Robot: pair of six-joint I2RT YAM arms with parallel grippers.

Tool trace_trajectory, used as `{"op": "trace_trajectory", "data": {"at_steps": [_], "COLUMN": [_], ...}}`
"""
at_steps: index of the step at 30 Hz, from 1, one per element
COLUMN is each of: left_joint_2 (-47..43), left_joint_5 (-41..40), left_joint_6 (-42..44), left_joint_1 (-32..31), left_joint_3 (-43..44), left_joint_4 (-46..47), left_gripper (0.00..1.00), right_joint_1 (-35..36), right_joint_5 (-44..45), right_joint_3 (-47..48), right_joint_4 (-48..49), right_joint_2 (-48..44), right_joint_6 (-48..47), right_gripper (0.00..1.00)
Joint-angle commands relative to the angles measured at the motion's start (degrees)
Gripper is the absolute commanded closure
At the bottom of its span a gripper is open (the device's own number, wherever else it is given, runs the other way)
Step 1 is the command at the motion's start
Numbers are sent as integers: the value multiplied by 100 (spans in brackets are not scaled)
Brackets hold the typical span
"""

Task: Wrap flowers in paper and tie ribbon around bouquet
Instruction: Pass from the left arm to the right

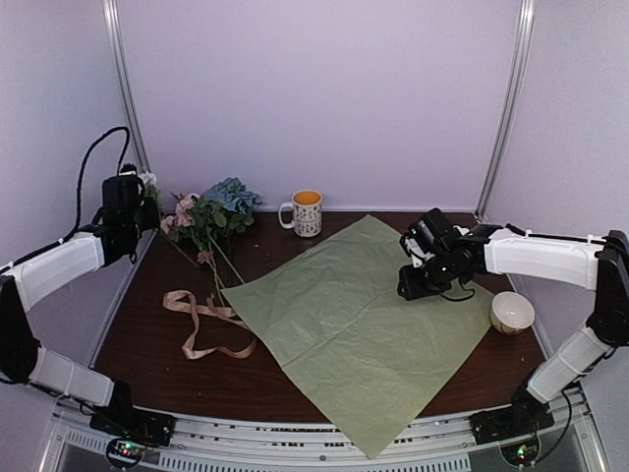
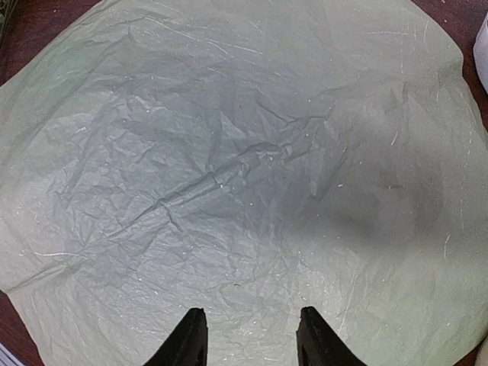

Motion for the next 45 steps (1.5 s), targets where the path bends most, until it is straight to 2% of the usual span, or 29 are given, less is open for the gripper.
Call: {"op": "trace_trajectory", "data": {"at_steps": [1, 3, 5, 7, 11, 15, 19, 24, 29, 32, 34, 39, 42, 43, 45], "left_joint_2": [-615, -918, -1138, -1224, -1042, -485, 69, 616, 1014, 1146, 1219, 1223, 1164, 1151, 1184], "left_joint_5": [-632, -390, 475, 1478, 2379, 3290, 3546, 3805, 3879, 3941, 3994, 3938, 3657, 3467, 2900], "left_joint_6": [2006, 2614, 2786, 2734, 2867, 2260, 1522, 618, -451, -843, -928, -855, -714, -682, -614], "left_joint_1": [-912, -1364, -1617, -1848, -2739, -3331, -3569, -3668, -3701, -3736, -3746, -3747, -3749, -3747, -3715], "left_joint_3": [-127, -176, -149, -9, 104, 335, 576, 738, 636, 515, 557, 555, 601, 660, 971], "left_joint_4": [760, 1095, 1165, 1032, 1310, 1945, 2683, 3513, 4401, 4932, 4917, 4668, 4139, 3753, 2644], "left_gripper": [100, 100, 100, 100, 100, 100, 100, 100, 100, 100, 100, 100, 100, 96, 53], "right_joint_1": [86, 154, 230, 343, 558, 770, 891, 1043, 1051, 1062, 1062, 1065, 1061, 1050, 1014], "right_joint_5": [117, 26, -176, -528, -1674, -2391, -2568, -2308, -1742, -1460, -1406, -1213, -796, -651, -461], "right_joint_3": [231, 282, 354, 404, 379, 440, 396, 340, 233, 194, 196, 218, 173, 197, 217], "right_joint_4": [-63, -33, 73, 346, 1476, 2542, 3369, 3903, 4513, 4758, 4901, 4719, 4461, 4282, 3928], "right_joint_2": [-12, -128, -297, -524, -867, -752, -509, -212, 54, 111, 162, 166, 93, 97, 150], "right_joint_6": [-171, -313, -493, -699, -685, -327, 224, 558, 932, 957, 960, 905, 954, 984, 1119], "right_gripper": [59, 59, 59, 58, 56, 49, 36, 22, 19, 26, 40, 98, 100, 100, 100]}}
